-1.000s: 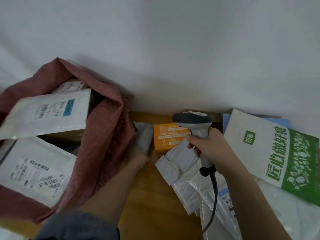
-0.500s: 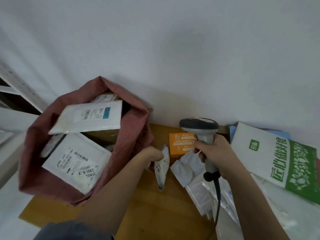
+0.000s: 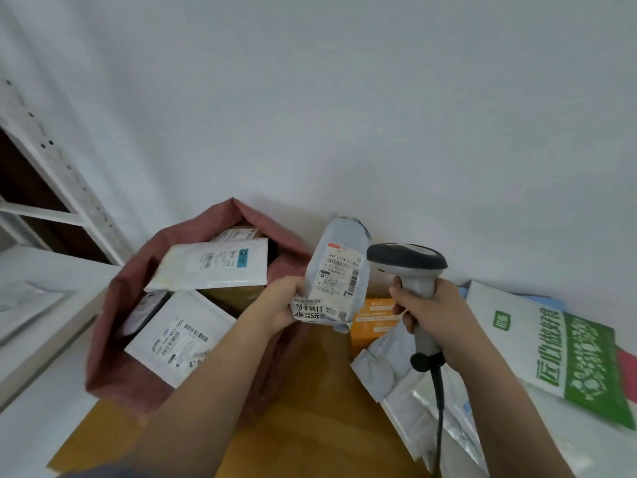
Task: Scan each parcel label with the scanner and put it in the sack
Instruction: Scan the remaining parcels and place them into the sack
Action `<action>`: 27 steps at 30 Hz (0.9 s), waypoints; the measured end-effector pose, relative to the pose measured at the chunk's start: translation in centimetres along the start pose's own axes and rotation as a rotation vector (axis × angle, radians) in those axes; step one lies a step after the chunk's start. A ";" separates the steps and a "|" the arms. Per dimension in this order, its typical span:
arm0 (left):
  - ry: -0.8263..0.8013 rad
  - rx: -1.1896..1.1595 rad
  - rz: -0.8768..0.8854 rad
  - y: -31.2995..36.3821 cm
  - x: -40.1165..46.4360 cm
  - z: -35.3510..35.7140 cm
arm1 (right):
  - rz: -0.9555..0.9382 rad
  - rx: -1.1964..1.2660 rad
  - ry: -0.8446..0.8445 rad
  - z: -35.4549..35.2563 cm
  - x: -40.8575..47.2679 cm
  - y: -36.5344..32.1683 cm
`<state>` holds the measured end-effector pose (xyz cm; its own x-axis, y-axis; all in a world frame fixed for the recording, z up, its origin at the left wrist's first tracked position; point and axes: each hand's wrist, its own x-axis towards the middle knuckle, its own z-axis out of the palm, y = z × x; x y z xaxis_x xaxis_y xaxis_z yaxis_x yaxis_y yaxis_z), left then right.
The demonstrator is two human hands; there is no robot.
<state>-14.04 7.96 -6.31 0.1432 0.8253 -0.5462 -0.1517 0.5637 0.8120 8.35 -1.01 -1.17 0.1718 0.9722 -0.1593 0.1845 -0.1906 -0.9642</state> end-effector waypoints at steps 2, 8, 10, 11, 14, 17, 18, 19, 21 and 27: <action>-0.033 -0.122 0.053 0.4 -0.2 -0.1 | -0.010 -0.016 -0.013 0.1 -0.4 -0.5; -0.030 -0.454 0.127 1.4 -0.4 -0.5 | -0.059 -0.018 -0.016 0.5 -1.4 -1.5; -0.043 -0.507 0.122 1.6 -0.7 -0.2 | -0.073 -0.014 -0.006 0.8 -1.6 -1.7; -0.052 -0.509 0.117 1.6 -0.9 0.0 | -0.082 -0.017 0.001 0.9 -1.7 -1.8; -0.081 -0.499 0.107 1.7 -1.6 0.4 | -0.107 -0.035 0.015 1.1 -1.7 -2.0; -0.089 -0.511 0.116 1.5 -1.9 0.6 | -0.118 -0.036 0.006 1.2 -1.8 -2.2; -0.076 -0.504 0.123 1.5 -1.9 0.5 | -0.122 -0.033 -0.009 1.2 -1.9 -2.2; -0.060 -0.487 0.130 1.4 -1.9 0.5 | -0.129 -0.033 -0.029 1.3 -2.0 -2.3; -0.021 -0.430 0.143 1.3 -1.8 0.1 | -0.153 -0.074 -0.062 1.4 -2.2 -2.4; 0.088 -0.339 0.189 0.9 -1.6 -0.9 | -0.229 -0.195 -0.059 2.5 -2.6 -2.6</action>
<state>-15.32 7.16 -4.88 -0.0004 0.9069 -0.4213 -0.4833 0.3686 0.7941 5.05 -2.70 1.19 0.0486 0.9980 0.0396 0.3950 0.0172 -0.9185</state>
